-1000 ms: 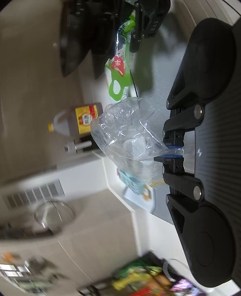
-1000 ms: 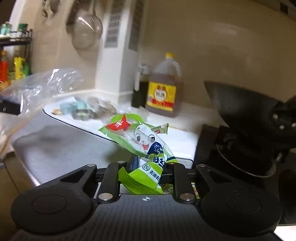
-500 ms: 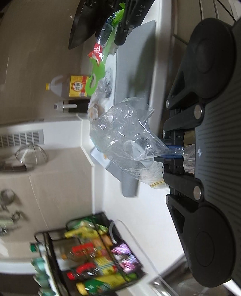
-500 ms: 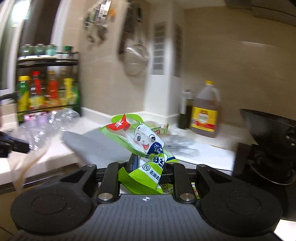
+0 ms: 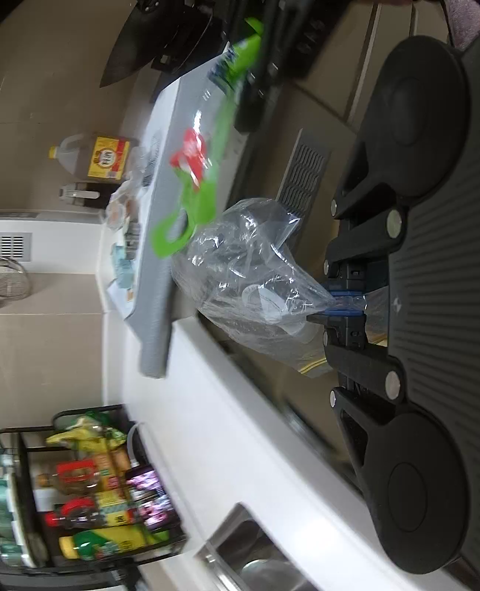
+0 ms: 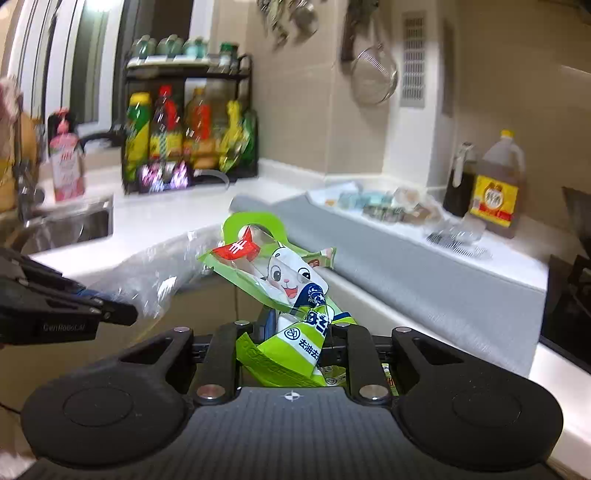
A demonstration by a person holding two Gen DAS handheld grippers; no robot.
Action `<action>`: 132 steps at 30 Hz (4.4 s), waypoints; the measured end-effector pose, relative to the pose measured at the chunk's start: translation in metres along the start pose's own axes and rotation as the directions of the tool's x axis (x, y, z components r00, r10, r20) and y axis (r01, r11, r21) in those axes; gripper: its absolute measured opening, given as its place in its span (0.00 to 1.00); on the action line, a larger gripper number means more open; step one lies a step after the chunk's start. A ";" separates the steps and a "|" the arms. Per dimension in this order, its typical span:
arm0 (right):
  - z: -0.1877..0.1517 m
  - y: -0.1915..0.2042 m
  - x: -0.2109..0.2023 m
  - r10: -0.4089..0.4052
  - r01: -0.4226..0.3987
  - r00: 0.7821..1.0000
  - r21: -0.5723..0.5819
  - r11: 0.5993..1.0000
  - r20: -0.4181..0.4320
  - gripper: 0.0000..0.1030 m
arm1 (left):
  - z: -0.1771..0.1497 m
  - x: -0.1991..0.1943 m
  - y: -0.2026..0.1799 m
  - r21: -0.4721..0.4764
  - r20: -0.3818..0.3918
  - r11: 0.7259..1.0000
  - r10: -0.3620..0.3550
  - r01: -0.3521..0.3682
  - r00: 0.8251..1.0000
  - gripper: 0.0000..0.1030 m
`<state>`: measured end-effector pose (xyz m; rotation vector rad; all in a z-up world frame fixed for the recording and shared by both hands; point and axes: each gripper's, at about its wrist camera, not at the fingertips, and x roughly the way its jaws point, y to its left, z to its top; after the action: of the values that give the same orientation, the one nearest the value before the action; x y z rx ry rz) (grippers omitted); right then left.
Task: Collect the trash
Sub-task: 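Carry the plastic bag and snack bag down toward the bin with both grippers, then lower both held bags into the bin opening, then open both grippers to drop the bags into the bin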
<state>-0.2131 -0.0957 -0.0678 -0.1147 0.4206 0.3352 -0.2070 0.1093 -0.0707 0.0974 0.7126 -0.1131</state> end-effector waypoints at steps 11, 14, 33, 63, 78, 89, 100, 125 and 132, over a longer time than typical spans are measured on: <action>-0.006 0.010 0.006 -0.013 0.012 0.999 -0.031 0.999 -0.033 0.21 | -0.002 -0.001 0.007 -0.033 -0.012 0.999 -0.024 0.024 1.000 0.07; -0.007 0.010 0.008 -0.008 0.007 0.999 -0.032 0.999 -0.045 0.21 | 0.000 0.000 0.007 -0.039 -0.016 0.999 -0.029 0.028 0.999 0.07; -0.009 0.009 0.014 0.009 -0.011 0.997 -0.024 1.000 -0.072 0.21 | 0.002 0.009 0.005 -0.035 -0.045 0.999 -0.036 0.035 0.998 0.07; -0.011 -0.004 0.041 0.057 -0.050 0.987 0.054 0.997 -0.149 0.21 | 0.007 0.032 0.006 -0.068 -0.105 0.994 -0.095 0.088 0.990 0.07; -0.042 -0.019 0.107 0.132 -0.074 0.936 0.183 0.980 -0.328 0.21 | -0.005 0.106 0.012 -0.157 -0.285 0.978 -0.179 0.138 0.942 0.07; -0.078 -0.030 0.156 0.214 -0.068 0.860 0.312 0.948 -0.463 0.21 | -0.017 0.170 -0.003 -0.136 -0.423 0.982 -0.178 0.132 0.888 0.07; -0.112 -0.026 0.205 0.229 -0.021 0.775 0.340 0.940 -0.589 0.21 | -0.033 0.228 -0.011 -0.105 -0.536 0.990 -0.140 0.100 0.832 0.07; -0.153 0.003 0.285 0.150 0.062 0.655 0.250 0.966 -0.741 0.32 | -0.070 0.300 -0.009 -0.032 -0.666 0.999 -0.027 0.008 0.746 0.49; -0.164 -0.015 0.285 0.124 0.133 0.661 0.278 0.951 -0.740 0.59 | -0.069 0.299 0.008 -0.107 -0.679 0.993 -0.036 -0.051 0.734 0.93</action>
<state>-0.0253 -0.0549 -0.3356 0.0656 1.3110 0.1946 -0.0261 0.1050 -0.3185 0.0232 1.4628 -0.0210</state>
